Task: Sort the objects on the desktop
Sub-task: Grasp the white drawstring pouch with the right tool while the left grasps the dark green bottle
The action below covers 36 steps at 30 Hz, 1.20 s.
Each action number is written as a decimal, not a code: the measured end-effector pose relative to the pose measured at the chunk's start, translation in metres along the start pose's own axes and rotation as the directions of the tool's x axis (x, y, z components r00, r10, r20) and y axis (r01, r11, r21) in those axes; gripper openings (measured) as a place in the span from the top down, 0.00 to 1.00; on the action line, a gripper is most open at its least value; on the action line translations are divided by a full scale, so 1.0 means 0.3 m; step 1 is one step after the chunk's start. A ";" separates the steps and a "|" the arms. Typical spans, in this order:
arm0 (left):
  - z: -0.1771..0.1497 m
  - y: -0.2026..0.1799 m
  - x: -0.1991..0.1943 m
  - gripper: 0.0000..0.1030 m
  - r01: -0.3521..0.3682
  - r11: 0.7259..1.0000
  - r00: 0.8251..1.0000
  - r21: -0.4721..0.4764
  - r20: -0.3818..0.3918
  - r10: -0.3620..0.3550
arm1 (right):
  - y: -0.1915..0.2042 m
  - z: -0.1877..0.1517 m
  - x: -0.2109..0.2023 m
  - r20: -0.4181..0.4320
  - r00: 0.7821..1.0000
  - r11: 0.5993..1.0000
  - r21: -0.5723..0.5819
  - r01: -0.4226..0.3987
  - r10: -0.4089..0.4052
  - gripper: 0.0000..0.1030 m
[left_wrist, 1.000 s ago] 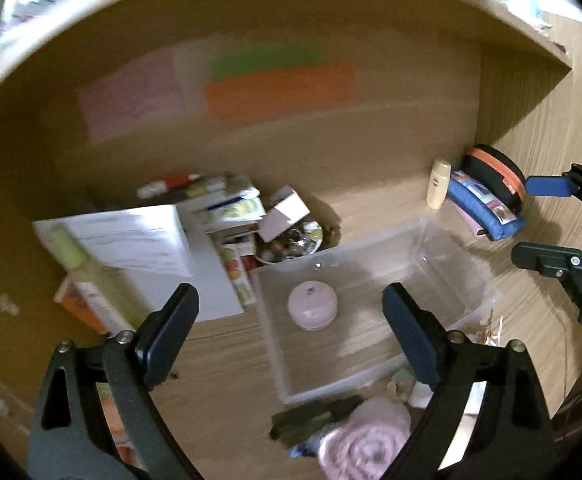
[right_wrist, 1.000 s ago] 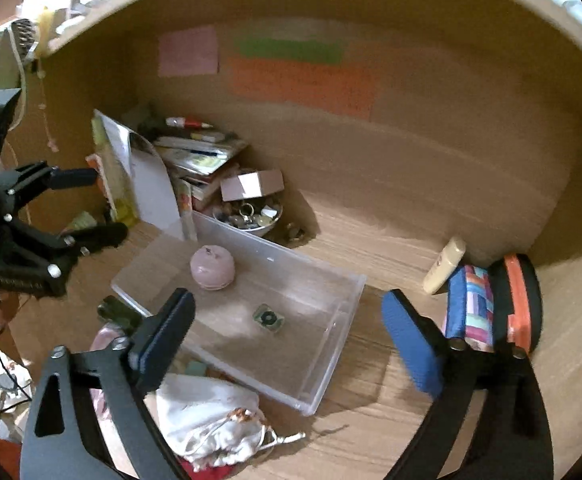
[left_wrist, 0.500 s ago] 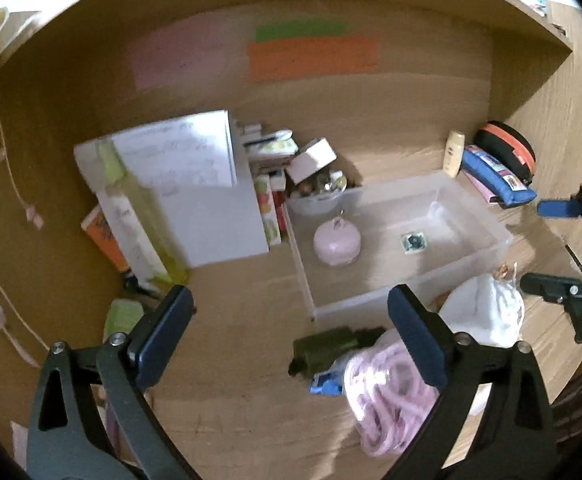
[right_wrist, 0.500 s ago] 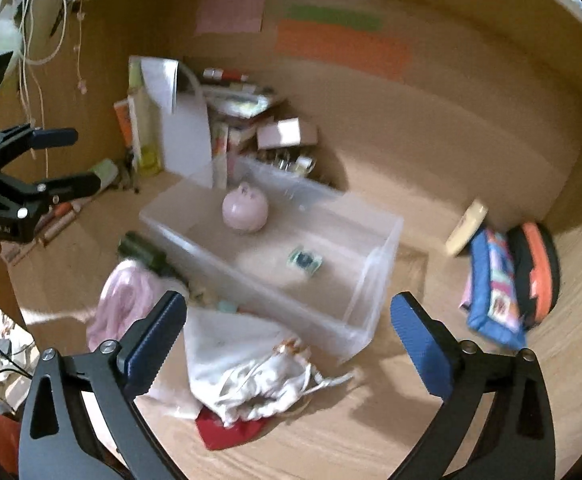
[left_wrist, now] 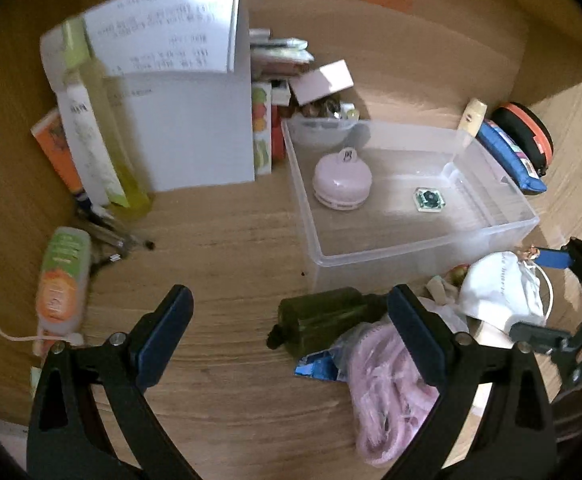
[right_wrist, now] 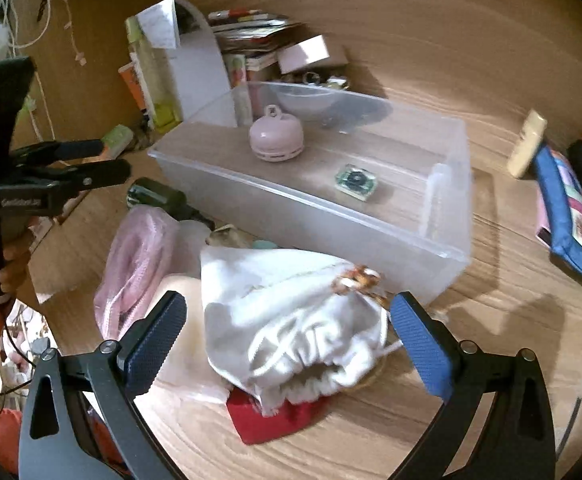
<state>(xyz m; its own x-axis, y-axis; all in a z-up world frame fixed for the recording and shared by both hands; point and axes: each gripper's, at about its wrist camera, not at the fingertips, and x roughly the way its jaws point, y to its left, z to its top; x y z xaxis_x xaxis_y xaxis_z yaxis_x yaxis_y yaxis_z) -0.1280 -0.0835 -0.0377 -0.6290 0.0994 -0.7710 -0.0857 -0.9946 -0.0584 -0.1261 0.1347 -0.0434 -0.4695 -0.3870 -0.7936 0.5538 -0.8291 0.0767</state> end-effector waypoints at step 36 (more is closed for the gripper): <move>-0.032 0.009 0.128 0.38 0.093 0.995 0.993 -0.023 -0.074 -0.095 | -0.022 -0.039 0.045 -0.022 1.000 1.000 -0.024 -0.006 0.005 0.47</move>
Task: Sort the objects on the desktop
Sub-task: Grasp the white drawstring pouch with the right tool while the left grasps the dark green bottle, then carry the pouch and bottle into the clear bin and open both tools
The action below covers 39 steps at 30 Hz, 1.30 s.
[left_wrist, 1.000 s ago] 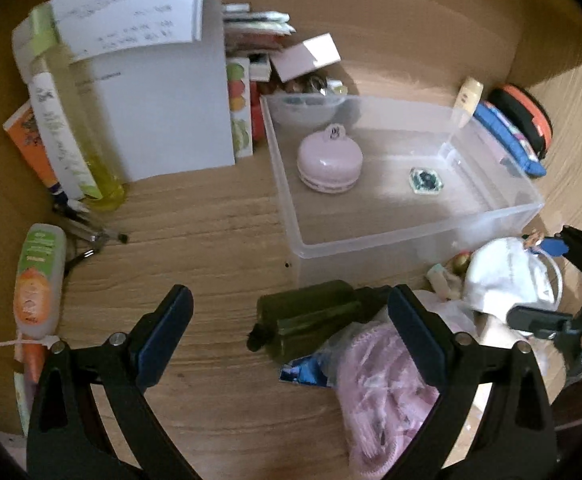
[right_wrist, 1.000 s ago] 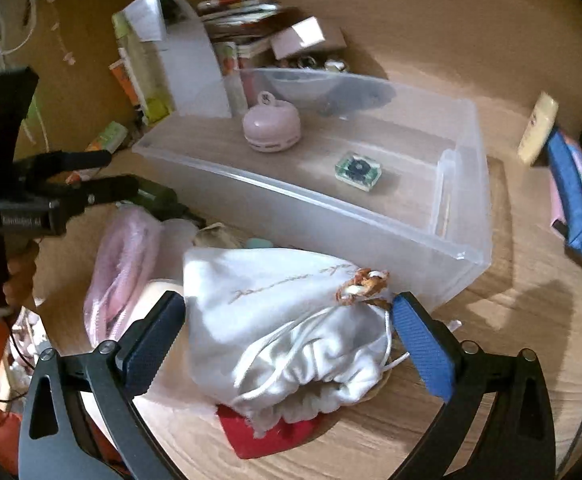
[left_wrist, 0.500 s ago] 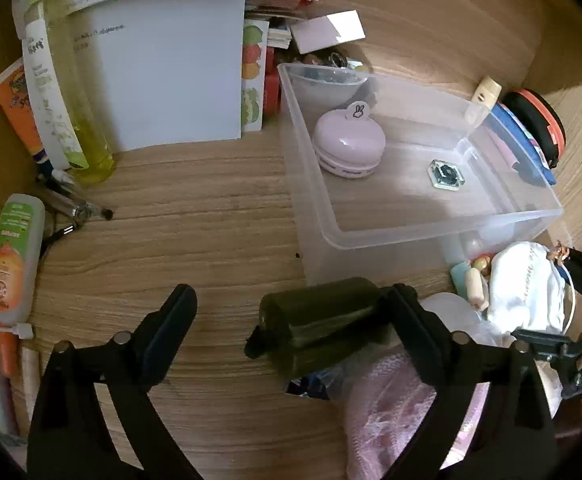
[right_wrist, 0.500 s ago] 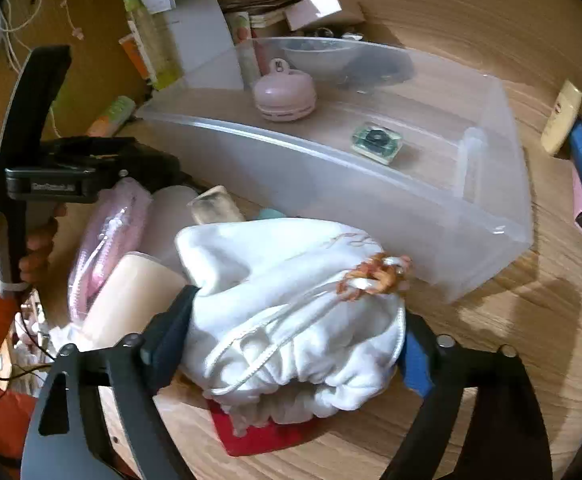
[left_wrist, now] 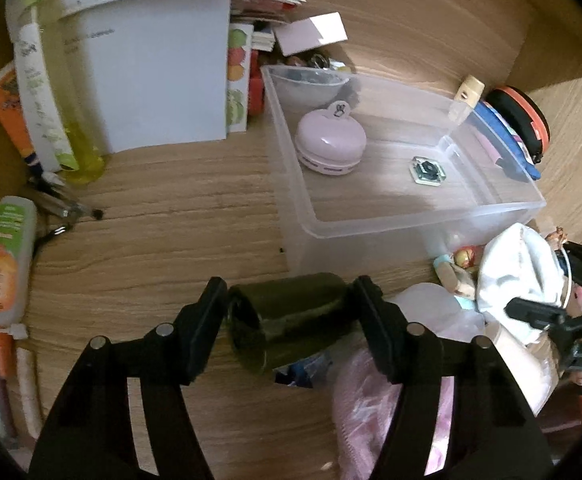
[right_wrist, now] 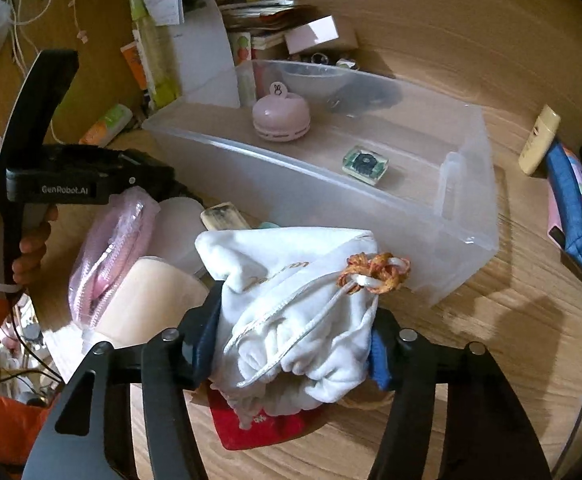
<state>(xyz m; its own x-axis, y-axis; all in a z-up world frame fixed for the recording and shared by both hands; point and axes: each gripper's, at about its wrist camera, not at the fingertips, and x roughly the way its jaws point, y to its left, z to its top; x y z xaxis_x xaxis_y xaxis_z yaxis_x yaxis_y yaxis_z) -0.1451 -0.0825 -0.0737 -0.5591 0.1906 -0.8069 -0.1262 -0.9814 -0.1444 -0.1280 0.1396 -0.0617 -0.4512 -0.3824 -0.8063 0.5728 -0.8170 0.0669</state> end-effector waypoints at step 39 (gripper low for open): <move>0.123 -0.098 -0.248 0.38 0.041 0.999 0.972 0.006 0.230 -0.041 | -0.265 0.121 -0.151 0.233 0.968 0.921 0.350 -0.170 0.090 0.49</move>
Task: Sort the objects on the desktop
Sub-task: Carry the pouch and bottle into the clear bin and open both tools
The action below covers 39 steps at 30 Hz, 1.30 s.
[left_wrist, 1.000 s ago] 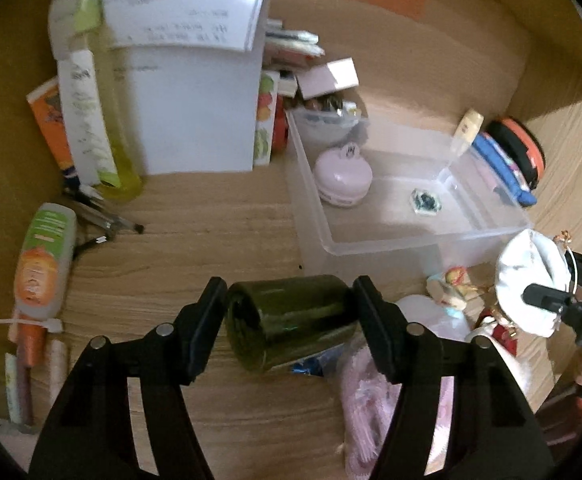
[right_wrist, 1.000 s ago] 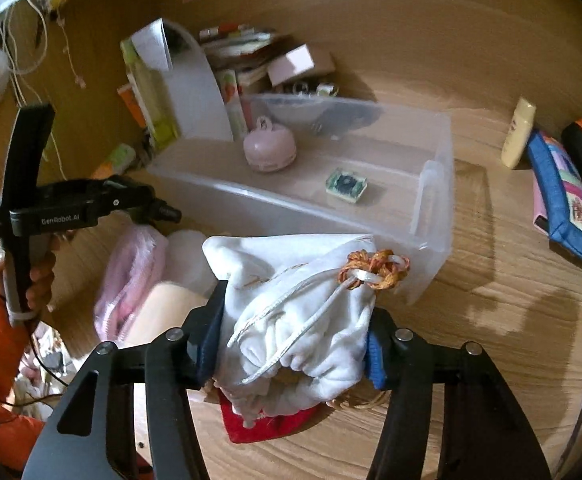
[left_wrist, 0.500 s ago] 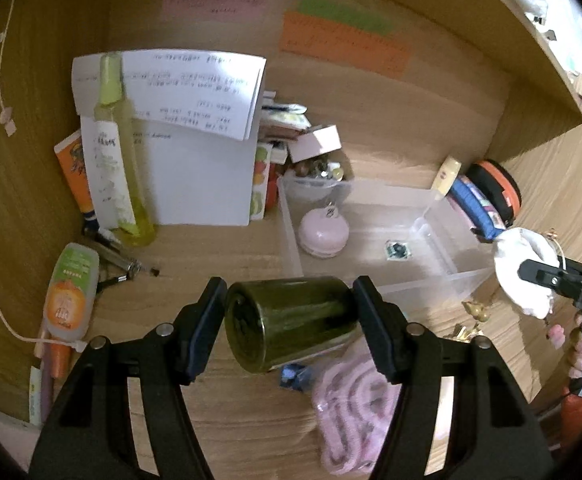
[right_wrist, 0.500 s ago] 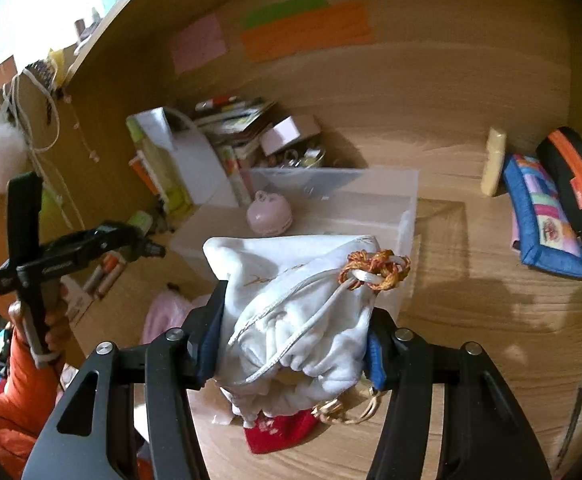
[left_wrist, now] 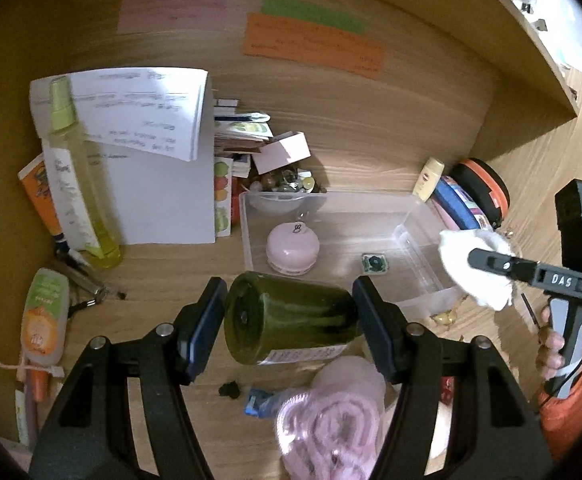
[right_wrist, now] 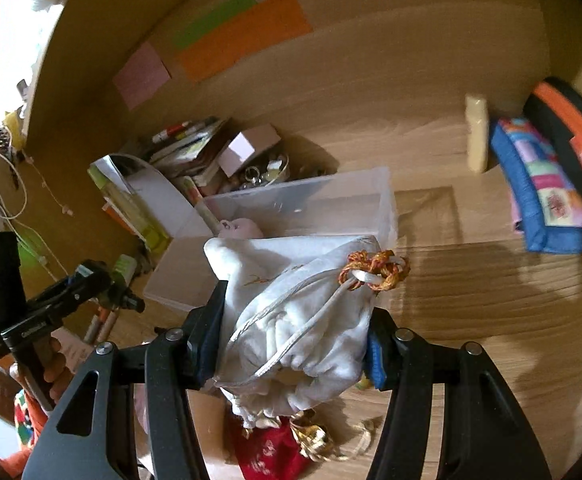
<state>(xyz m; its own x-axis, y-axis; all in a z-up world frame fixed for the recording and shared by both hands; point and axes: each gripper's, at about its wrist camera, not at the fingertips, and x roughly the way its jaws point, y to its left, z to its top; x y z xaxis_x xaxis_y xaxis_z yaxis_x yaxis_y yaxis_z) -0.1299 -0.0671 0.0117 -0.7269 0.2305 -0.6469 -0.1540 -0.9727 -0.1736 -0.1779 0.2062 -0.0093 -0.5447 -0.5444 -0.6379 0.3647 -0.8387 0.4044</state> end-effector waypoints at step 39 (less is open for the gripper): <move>0.014 -0.100 0.327 0.36 0.025 0.993 0.984 0.114 -0.176 -0.004 | 0.142 0.017 0.277 -0.070 0.967 0.946 -0.235 0.224 -0.246 0.28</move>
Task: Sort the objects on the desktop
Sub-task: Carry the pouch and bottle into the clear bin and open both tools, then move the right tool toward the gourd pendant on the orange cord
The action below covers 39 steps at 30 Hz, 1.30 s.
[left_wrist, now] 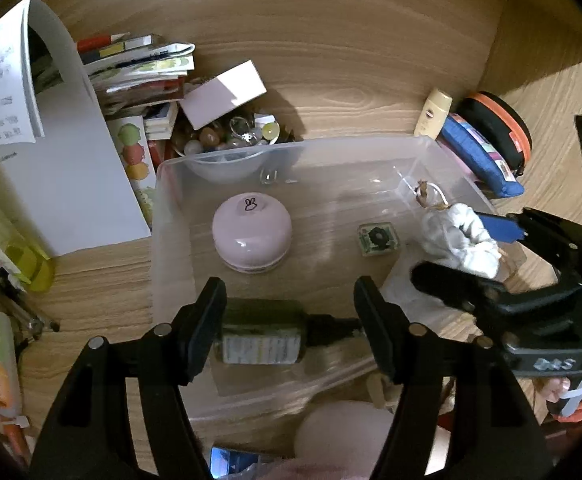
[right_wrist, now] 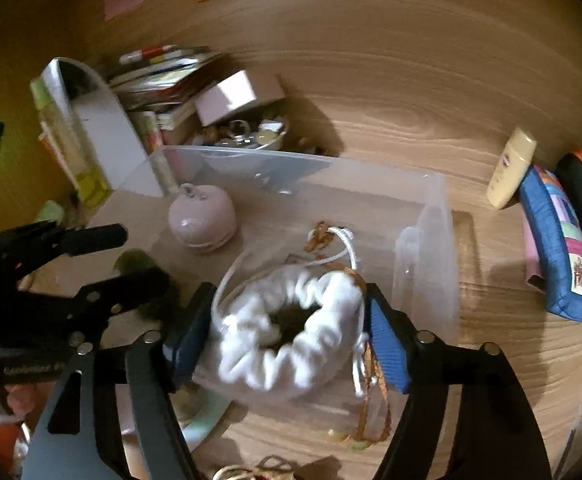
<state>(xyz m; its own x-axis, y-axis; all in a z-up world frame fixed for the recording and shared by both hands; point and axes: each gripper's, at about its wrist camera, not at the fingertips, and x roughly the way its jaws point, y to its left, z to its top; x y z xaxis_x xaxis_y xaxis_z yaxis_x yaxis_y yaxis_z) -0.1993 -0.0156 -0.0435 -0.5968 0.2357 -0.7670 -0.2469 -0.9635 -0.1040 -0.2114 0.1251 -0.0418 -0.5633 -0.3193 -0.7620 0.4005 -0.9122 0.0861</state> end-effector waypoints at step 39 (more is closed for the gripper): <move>-0.360 0.316 -0.167 0.24 -0.113 0.987 0.993 -0.110 -0.034 0.110 | -0.053 -0.329 -0.173 0.018 0.989 0.987 0.066 0.146 -0.147 0.18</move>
<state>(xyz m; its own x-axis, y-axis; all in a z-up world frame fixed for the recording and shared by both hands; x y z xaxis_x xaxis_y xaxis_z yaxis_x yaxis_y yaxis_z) -0.1103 -0.1324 -0.0834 -0.5937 0.1243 -0.7950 -0.0922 -0.9920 -0.0862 -0.1171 0.1815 -0.0670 -0.6289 -0.1859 -0.7549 0.2654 -0.9640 0.0163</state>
